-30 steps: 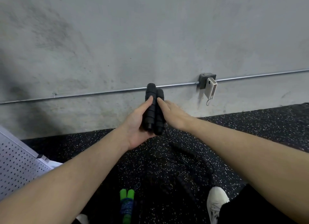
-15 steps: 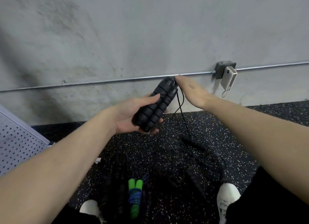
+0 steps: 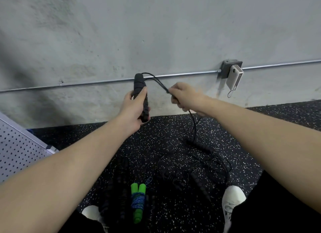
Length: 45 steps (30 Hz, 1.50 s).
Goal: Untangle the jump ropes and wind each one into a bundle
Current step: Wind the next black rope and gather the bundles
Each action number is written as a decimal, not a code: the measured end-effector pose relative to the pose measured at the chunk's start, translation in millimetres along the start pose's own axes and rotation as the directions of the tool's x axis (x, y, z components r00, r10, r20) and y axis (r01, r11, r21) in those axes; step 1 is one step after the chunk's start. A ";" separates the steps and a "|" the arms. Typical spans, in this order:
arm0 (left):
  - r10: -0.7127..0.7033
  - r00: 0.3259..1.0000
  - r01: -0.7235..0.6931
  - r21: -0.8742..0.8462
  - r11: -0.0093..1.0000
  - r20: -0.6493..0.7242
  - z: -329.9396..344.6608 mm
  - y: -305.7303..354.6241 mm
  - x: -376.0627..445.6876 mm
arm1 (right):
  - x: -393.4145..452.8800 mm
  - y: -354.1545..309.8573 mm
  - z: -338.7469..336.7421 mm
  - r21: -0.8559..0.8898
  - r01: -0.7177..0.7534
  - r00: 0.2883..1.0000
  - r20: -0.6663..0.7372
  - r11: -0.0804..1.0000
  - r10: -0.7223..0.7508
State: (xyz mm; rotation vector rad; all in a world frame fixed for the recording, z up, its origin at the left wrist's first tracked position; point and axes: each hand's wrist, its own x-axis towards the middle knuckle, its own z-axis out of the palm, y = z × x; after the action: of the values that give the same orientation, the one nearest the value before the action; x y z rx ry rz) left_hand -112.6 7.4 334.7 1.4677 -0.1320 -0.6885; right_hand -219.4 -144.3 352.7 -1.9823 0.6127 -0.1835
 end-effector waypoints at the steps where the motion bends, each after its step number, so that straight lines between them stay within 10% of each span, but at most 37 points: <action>1: -0.026 0.999 0.025 -0.067 0.997 -0.024 4.6 -1.0 0.4 | -6.2 -2.7 4.8 -0.018 0.023 0.999 0.047 1.000 -0.022; 8: -0.182 0.981 0.190 -0.163 0.968 0.061 23.9 -5.4 7.1 | -46.4 -11.8 13.2 -0.361 0.235 0.964 0.207 0.902 -0.167; 14: -0.152 0.986 0.163 -0.203 0.965 0.067 41.9 -6.1 0.6 | -59.9 -0.7 0.1 -0.135 0.196 0.961 0.224 0.971 -0.163; 25: -0.129 0.962 0.163 -0.130 0.978 0.242 42.4 4.6 -18.2 | -75.6 33.1 -44.7 -0.230 0.147 0.935 0.349 0.962 -0.059; 37: -0.318 0.676 0.179 0.271 0.946 0.665 31.4 3.5 -43.7 | -65.9 56.7 -67.4 -0.382 0.079 0.975 0.224 0.921 0.009; 45: -0.478 0.513 -0.012 0.563 0.826 0.713 27.6 -2.4 -50.1 | -54.4 68.5 -78.2 -0.370 0.161 0.965 0.253 0.915 -0.067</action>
State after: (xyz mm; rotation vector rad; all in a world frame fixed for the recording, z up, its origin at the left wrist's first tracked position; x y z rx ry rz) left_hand -167.0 8.7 352.3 1.5309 -0.9465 -1.6912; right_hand -319.3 -204.0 337.8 -2.3826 0.3976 0.1129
